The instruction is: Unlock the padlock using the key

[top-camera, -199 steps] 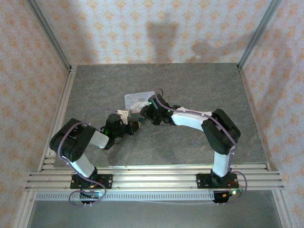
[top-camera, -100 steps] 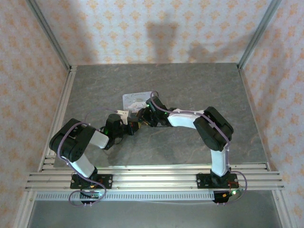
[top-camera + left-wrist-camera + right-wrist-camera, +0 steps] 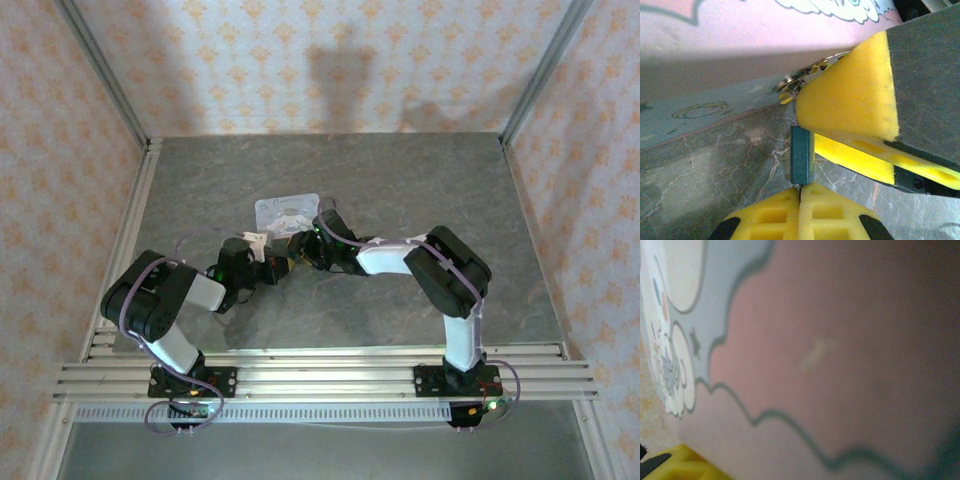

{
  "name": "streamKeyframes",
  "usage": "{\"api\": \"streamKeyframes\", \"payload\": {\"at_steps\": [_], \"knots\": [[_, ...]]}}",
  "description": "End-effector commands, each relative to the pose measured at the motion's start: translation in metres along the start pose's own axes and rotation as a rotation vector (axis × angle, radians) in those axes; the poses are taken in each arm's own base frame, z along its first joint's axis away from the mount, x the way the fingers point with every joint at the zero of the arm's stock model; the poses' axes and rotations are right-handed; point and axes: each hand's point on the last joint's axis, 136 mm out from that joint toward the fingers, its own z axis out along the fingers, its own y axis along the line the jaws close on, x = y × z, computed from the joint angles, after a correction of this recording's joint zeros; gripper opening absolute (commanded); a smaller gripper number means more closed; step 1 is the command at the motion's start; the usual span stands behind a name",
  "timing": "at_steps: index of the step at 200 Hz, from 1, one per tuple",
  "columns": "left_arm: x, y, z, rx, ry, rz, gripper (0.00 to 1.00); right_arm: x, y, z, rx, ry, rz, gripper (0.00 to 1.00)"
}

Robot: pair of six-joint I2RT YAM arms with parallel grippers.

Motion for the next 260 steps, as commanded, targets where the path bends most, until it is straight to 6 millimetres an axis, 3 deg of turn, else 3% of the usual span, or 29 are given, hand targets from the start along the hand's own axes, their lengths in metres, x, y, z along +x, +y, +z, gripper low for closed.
{"api": "streamKeyframes", "payload": {"at_steps": [1,51,126,189,260], "knots": [[0.001,-0.006,-0.004,0.041,0.013,-0.001,0.00,-0.004,0.017,-0.003,-0.081,-0.029,-0.027,0.53],[0.000,-0.003,-0.005,0.052,0.017,-0.014,0.00,-0.004,0.022,0.001,-0.117,-0.025,-0.045,0.53],[0.000,-0.003,-0.006,0.049,0.030,-0.004,0.00,0.004,-0.018,0.006,0.103,0.020,-0.043,0.52],[-0.002,-0.007,-0.007,0.058,0.047,0.015,0.00,0.016,-0.002,0.011,0.068,0.062,-0.093,0.52],[-0.007,-0.011,-0.012,0.054,0.051,0.036,0.00,0.024,0.000,0.016,0.082,0.093,-0.161,0.50]]}}
